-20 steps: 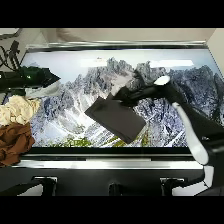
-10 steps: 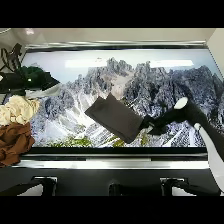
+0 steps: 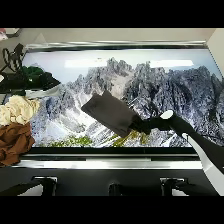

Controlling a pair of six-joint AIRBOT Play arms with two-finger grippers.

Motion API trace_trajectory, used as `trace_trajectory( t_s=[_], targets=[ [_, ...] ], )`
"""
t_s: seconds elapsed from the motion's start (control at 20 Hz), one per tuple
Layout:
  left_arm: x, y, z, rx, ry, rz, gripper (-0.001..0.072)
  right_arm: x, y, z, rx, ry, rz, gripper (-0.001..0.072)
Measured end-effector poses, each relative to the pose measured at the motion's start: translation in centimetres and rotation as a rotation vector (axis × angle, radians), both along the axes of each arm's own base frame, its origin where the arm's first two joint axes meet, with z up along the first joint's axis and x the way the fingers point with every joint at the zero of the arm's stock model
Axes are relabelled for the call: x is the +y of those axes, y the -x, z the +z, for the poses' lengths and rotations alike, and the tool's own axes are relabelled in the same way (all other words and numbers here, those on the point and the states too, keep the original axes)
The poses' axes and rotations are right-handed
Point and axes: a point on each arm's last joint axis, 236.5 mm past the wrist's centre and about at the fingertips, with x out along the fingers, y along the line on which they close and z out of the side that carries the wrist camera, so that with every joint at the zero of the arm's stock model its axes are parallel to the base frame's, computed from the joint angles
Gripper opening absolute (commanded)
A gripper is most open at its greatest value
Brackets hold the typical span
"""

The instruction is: Fold the shirts.

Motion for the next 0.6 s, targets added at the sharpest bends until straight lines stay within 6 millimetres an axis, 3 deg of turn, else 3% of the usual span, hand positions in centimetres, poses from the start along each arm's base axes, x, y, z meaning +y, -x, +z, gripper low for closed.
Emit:
trace_trajectory(
  t_s=[0.1, 0.2, 0.35, 0.5, 0.6],
  targets=[
    [0.0, 0.0, 0.0, 0.0, 0.0, -0.001, 0.0032, -1.4, -2.7, 2.1, -0.082, -0.001, -0.007, 0.0042],
    [0.0, 0.0, 0.0, 0.0, -0.001, -0.001, 0.0032, -4.7, -5.4, 4.8, -0.141, 0.016, -0.02, 0.0042],
    [0.0, 0.0, -0.1, 0.001, -0.005, -0.001, 0.0032, -14.0, -8.3, 8.7, -0.191, 0.088, -0.114, 0.0042],
    [0.1, 0.1, -0.3, 0.005, -0.008, 0.0, 0.0032, -24.8, -7.2, 11.4, -0.168, 0.162, -0.262, 0.0042],
    [0.1, 0.1, -0.6, 0.012, -0.011, 0.0, 0.0032, -31.6, -4.1, 12.1, -0.11, 0.206, -0.38, 0.0042]
  ],
)
